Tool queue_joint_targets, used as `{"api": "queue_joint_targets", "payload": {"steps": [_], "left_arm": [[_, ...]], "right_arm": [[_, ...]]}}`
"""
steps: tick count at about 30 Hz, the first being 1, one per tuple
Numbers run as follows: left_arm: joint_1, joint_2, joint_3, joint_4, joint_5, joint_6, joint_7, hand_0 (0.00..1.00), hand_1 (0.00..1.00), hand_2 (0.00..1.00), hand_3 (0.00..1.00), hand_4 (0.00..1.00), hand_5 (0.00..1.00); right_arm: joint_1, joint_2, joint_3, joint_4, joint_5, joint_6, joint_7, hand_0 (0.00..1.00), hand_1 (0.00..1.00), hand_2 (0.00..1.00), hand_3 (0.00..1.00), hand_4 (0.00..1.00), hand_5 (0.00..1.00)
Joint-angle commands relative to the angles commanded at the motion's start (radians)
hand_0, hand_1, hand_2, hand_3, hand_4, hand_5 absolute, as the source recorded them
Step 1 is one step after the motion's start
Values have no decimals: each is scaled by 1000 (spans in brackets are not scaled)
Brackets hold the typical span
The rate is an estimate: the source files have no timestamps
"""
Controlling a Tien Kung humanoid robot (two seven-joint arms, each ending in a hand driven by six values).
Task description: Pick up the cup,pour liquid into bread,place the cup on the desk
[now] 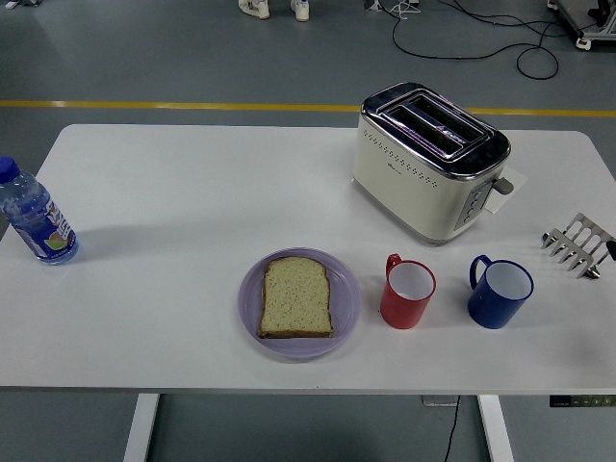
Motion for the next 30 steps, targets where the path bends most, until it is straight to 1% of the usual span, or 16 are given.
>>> {"api": "queue_joint_targets", "payload": {"steps": [2, 5, 7, 11, 15, 21, 25, 30], "left_arm": [[0, 0, 0, 0, 0, 0, 0, 646, 641, 635, 530, 296, 764], [0, 1, 2, 0, 1, 0, 1, 646, 641, 636, 529, 295, 764], [1, 1, 3, 1, 0, -1, 1, 646, 641, 636, 529, 295, 764], [3, 1, 4, 1, -1, -1, 1, 646, 641, 636, 530, 296, 765], [2, 0, 8, 1, -2, -1, 2, 646, 641, 636, 530, 296, 765], [3, 0, 9, 0, -4, -2, 2, 646, 641, 636, 530, 295, 767], [2, 0, 8, -1, -6, -3, 2, 646, 641, 637, 528, 295, 764], [2, 0, 9, -1, -7, -2, 2, 647, 641, 636, 528, 293, 761]], "right_arm": [[-4, -1, -6, 0, -39, -5, 4, 978, 900, 994, 998, 998, 213], [-33, -3, -60, -7, -146, -36, 34, 984, 902, 998, 998, 998, 203], [-46, 0, -86, -9, -181, -49, 47, 984, 902, 998, 998, 998, 203], [-58, 14, -137, -25, -205, -75, 69, 987, 903, 998, 998, 998, 191], [-48, 23, -169, -51, -219, -82, 77, 987, 903, 998, 998, 998, 191], [-5, 46, -202, -129, -226, -100, 99, 988, 904, 998, 998, 998, 181], [15, 55, -220, -154, -215, -98, 111, 990, 904, 998, 998, 998, 179], [35, 63, -247, -169, -211, -78, 117, 992, 903, 998, 998, 998, 174]]}}
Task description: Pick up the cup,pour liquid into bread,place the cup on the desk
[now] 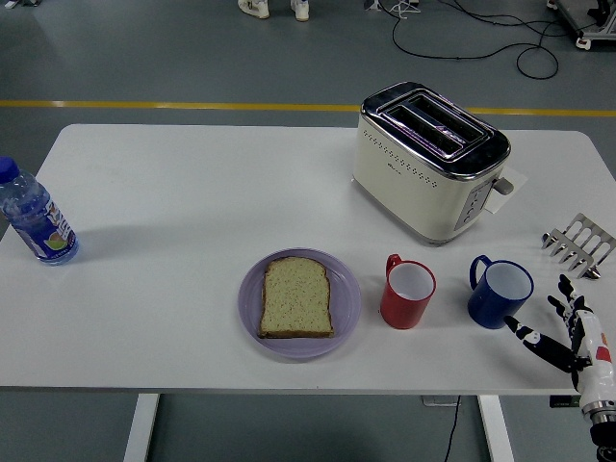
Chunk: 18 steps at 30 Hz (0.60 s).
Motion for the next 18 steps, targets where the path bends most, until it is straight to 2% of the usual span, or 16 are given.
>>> {"api": "queue_joint_targets", "payload": {"steps": [10, 18], "left_arm": [[6, -1, 9, 1, -3, 0, 0, 647, 642, 638, 528, 292, 761], [13, -1, 14, 2, -6, 1, 0, 647, 642, 637, 529, 293, 762]], "right_arm": [[50, 23, -36, -29, -1, -12, 7, 992, 903, 998, 998, 998, 164], [104, 40, -70, -90, 26, -27, 19, 997, 899, 998, 998, 998, 156]]}}
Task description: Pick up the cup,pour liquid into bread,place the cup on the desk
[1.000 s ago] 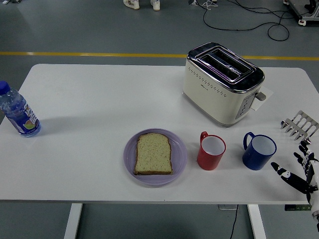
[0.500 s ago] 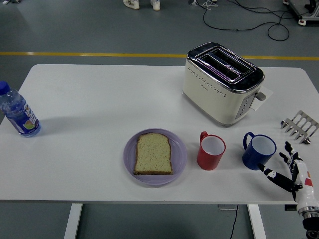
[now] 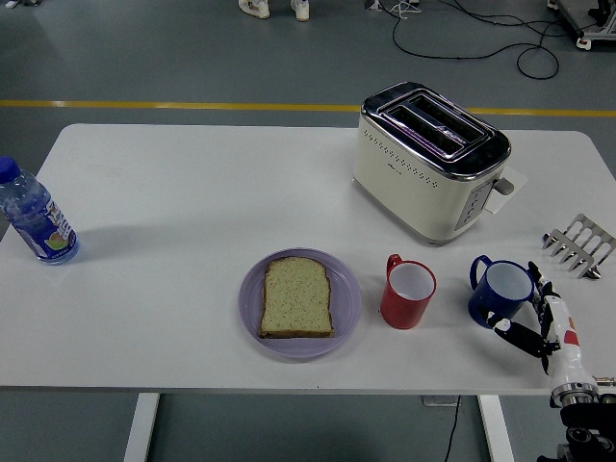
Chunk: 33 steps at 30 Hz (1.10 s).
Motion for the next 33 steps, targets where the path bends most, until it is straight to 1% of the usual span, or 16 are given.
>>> {"api": "queue_joint_targets", "payload": {"steps": [5, 9, 11, 18, 26, 33], "left_arm": [[4, 0, 7, 0, -4, 0, 1, 647, 641, 638, 529, 294, 763], [6, 0, 9, 1, -3, 0, 1, 647, 641, 638, 529, 294, 763], [8, 0, 14, 1, -7, 0, 1, 647, 642, 639, 530, 295, 763], [8, -1, 18, 1, -9, 0, 1, 648, 642, 639, 529, 295, 763], [1, -1, 6, 0, -6, 0, 2, 648, 642, 639, 530, 296, 764], [0, -2, 4, 1, -6, 0, 2, 648, 642, 639, 530, 296, 764]], "right_arm": [[26, 12, -10, -44, 60, -15, 29, 995, 891, 988, 998, 998, 154], [33, 20, -10, -55, 81, -20, 40, 995, 891, 988, 998, 998, 154], [43, 25, -25, -74, 109, -31, 55, 992, 878, 975, 998, 998, 152], [70, 34, -51, -108, 142, -52, 89, 985, 875, 964, 998, 998, 151], [101, 41, -97, -152, 189, -77, 139, 985, 872, 959, 998, 998, 148], [127, 48, -128, -193, 216, -90, 161, 984, 870, 964, 998, 998, 149]]}}
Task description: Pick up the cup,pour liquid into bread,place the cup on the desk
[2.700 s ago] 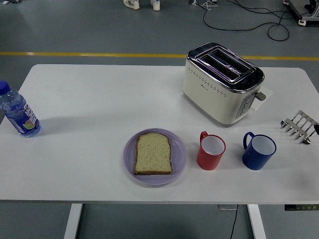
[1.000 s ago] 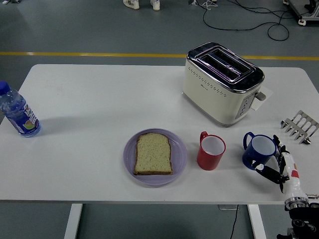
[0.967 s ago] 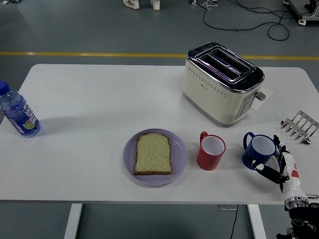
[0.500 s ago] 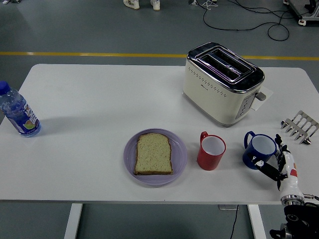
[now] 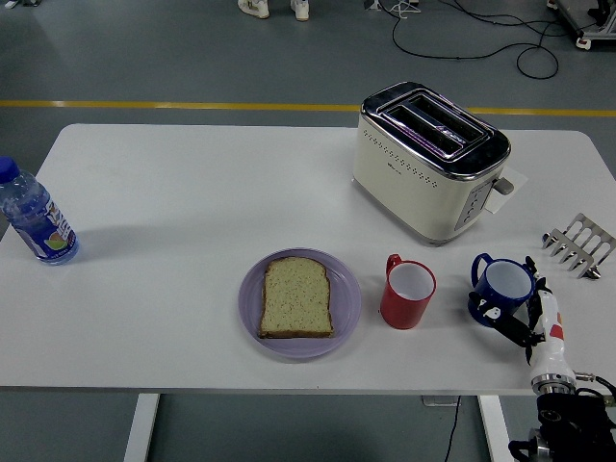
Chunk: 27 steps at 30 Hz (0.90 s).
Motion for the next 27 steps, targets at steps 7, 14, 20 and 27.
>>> {"api": "queue_joint_targets", "payload": {"steps": [7, 14, 20, 27], "left_arm": [[0, -2, 0, 0, -1, 0, 0, 648, 642, 639, 530, 296, 764], [-2, -3, -1, -1, -1, 0, 0, 648, 642, 639, 530, 296, 765], [-2, -5, -4, -1, -2, 0, 0, 648, 642, 639, 530, 296, 764], [-1, -6, -3, -1, -3, 0, 0, 648, 642, 639, 530, 296, 767]], "right_arm": [[21, 6, -12, -31, 33, -5, 17, 982, 869, 962, 998, 998, 148], [39, 11, -22, -57, 81, -13, 49, 933, 808, 924, 998, 988, 136], [54, 14, -42, -87, 141, -16, 73, 887, 753, 857, 950, 981, 137], [65, 17, -59, -104, 188, -16, 98, 797, 652, 764, 839, 953, 134]]}}
